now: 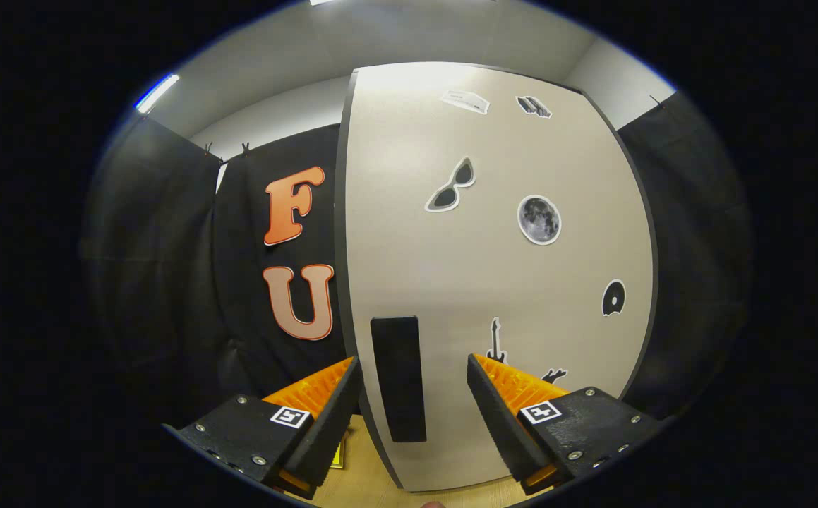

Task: Open the shoe cabinet door, grab the shoes and put them into the shoe cabinet, then close the shoe cabinet door.

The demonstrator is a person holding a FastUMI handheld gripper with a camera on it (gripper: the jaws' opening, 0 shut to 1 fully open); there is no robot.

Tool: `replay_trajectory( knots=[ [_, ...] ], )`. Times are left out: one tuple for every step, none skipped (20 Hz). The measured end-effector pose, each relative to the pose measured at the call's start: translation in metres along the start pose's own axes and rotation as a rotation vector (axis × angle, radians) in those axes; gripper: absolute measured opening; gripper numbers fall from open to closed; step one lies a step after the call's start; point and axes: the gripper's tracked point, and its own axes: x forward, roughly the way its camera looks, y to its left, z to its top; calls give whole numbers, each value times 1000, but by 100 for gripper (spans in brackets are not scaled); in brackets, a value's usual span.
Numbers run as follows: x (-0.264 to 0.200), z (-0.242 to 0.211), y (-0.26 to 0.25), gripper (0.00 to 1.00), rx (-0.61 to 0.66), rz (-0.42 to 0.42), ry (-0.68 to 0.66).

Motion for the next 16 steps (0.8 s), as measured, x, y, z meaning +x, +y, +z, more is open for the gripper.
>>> replay_trajectory(
  knots=[
    [-8, 3, -3, 93, -1, -1, -5],
    [-16, 7, -6, 93, -4, -2, -11],
    [-24, 10, -10, 93, -11, -7, -15],
    [-33, 12, -14, 93, -19, -13, -14],
    [-45, 14, -19, 93, -24, -14, -12],
    [-54, 17, -24, 94, -29, -20, -8],
    [-64, 17, -30, 93, -35, -25, -3],
    [-74, 18, -36, 93, -39, -27, -2],
    [-84, 21, -41, 94, -41, -28, -7],
    [-94, 23, -46, 94, -41, -29, -10],
    [-103, 24, -50, 94, -42, -26, -10],
    [-112, 25, -55, 94, -43, -27, -4],
    [-124, 25, -61, 94, -40, -26, -1],
    [-134, 27, -65, 94, -34, -25, 3],
    [-145, 28, -76, 94, -31, -24, 3],
    [-158, 31, -83, 94, -30, -27, 3]
  ],
)
